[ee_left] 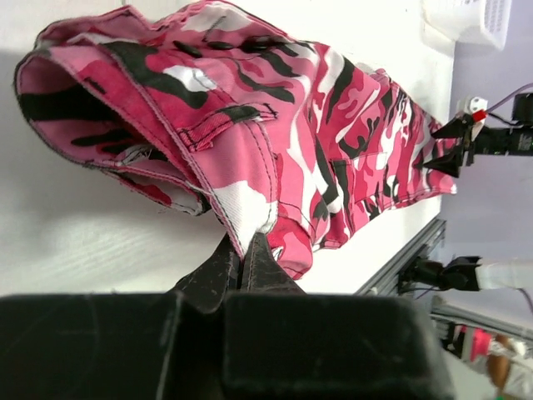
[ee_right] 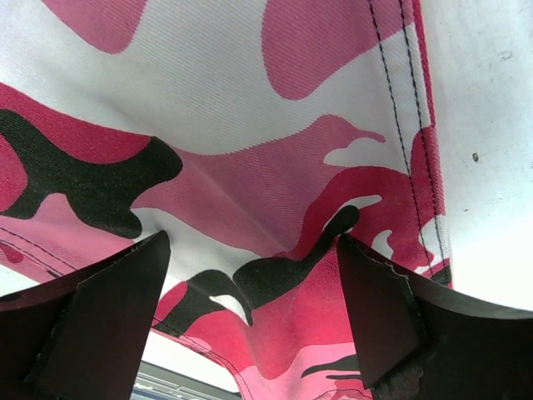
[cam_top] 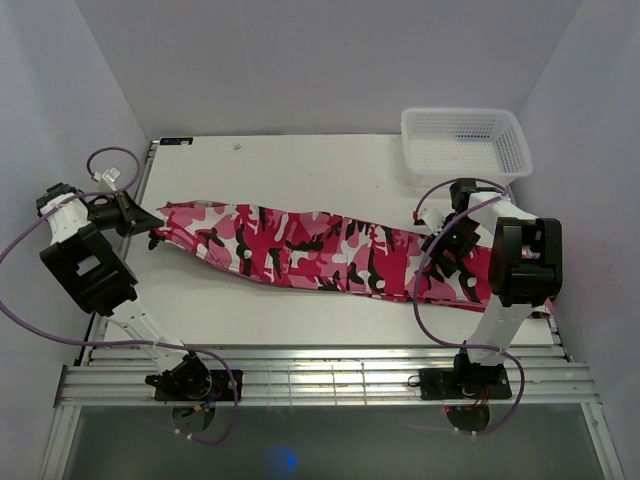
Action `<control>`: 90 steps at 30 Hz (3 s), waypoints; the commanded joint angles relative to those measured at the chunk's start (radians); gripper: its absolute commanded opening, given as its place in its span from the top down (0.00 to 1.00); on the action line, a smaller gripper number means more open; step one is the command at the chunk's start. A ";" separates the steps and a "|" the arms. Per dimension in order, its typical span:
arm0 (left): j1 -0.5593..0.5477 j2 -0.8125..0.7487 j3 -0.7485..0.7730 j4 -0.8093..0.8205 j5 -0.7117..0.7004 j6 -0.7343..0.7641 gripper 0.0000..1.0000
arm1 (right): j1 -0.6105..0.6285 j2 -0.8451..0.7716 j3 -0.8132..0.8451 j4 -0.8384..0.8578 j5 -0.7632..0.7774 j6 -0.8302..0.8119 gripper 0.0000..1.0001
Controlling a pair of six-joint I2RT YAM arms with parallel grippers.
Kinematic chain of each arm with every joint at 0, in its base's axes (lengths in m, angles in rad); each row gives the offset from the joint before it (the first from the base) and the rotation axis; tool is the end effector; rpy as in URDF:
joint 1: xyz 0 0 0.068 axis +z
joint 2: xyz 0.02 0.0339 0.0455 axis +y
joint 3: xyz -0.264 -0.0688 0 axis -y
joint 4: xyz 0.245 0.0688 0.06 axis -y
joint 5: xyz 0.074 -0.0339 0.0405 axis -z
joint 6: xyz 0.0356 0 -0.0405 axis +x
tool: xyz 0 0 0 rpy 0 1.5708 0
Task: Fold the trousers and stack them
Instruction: Fold the trousers
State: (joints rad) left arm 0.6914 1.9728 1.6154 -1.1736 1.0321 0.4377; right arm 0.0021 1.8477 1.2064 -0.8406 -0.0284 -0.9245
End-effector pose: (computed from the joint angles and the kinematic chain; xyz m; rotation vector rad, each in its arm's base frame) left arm 0.3103 0.2171 0.2348 -0.2691 2.3179 -1.0935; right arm 0.3341 0.0017 0.1598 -1.3645 2.7270 -0.0216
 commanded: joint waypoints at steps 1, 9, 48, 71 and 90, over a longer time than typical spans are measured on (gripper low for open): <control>-0.065 -0.034 0.078 0.063 0.034 0.013 1.00 | -0.005 0.074 -0.039 0.060 -0.019 -0.023 0.13; -0.092 0.041 0.210 0.103 -0.226 -0.191 1.00 | -0.002 0.077 -0.005 0.029 -0.021 -0.028 0.14; 0.091 -0.014 -0.219 0.182 -0.278 -0.054 0.15 | 0.036 0.028 -0.031 -0.026 -0.024 -0.076 0.23; 0.088 0.017 -0.238 0.445 -0.159 0.033 0.13 | 0.042 0.047 -0.005 -0.046 -0.019 -0.083 0.23; 0.089 0.120 -0.215 0.048 -0.161 0.325 0.36 | 0.049 0.051 0.012 -0.054 -0.018 -0.080 0.23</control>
State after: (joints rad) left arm 0.7670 2.1189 1.4296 -1.0695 0.9276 0.6918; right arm 0.0387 1.8591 1.2156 -0.8597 0.0288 -0.9977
